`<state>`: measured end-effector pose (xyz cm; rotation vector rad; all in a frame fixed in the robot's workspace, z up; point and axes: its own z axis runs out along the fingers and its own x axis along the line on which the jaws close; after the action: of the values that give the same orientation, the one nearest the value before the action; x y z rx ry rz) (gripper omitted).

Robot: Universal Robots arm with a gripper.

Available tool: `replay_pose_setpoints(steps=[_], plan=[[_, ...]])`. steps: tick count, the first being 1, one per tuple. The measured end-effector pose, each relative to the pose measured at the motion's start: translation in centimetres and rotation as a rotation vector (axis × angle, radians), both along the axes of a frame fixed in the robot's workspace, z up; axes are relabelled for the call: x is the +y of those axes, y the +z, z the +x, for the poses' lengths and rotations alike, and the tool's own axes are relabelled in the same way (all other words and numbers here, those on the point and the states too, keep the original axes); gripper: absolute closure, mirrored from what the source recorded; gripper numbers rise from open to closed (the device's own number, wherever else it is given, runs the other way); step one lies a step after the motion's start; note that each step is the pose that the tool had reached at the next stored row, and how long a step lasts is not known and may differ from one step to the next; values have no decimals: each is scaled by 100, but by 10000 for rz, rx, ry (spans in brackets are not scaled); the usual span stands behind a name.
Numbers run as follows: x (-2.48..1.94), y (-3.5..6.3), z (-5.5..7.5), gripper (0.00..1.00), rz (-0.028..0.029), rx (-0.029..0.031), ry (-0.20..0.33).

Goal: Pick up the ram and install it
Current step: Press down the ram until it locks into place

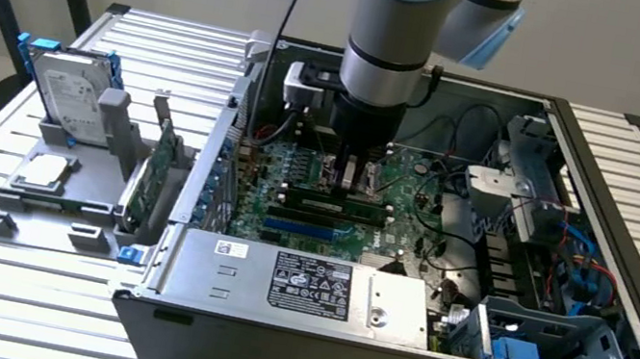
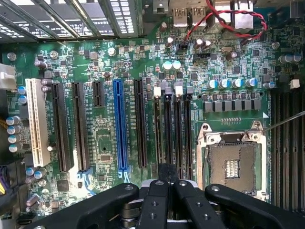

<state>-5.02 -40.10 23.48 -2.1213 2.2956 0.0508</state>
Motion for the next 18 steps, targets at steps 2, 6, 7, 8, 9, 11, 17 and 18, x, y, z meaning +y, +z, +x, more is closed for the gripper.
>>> replay_pose_setpoints(steps=[2,6,7,8,9,11,17,18], plan=[[0,-7,-1,89,0,1,13],[1,-21,0,89,0,0,42],[1,-26,0,89,0,0,49],[2,-30,0,89,1,0,57],[1,-35,0,89,-1,1,65],[1,-44,-1,89,-6,3,81],[0,-81,-1,89,-10,5,125],[0,-82,-1,89,-8,4,131]])
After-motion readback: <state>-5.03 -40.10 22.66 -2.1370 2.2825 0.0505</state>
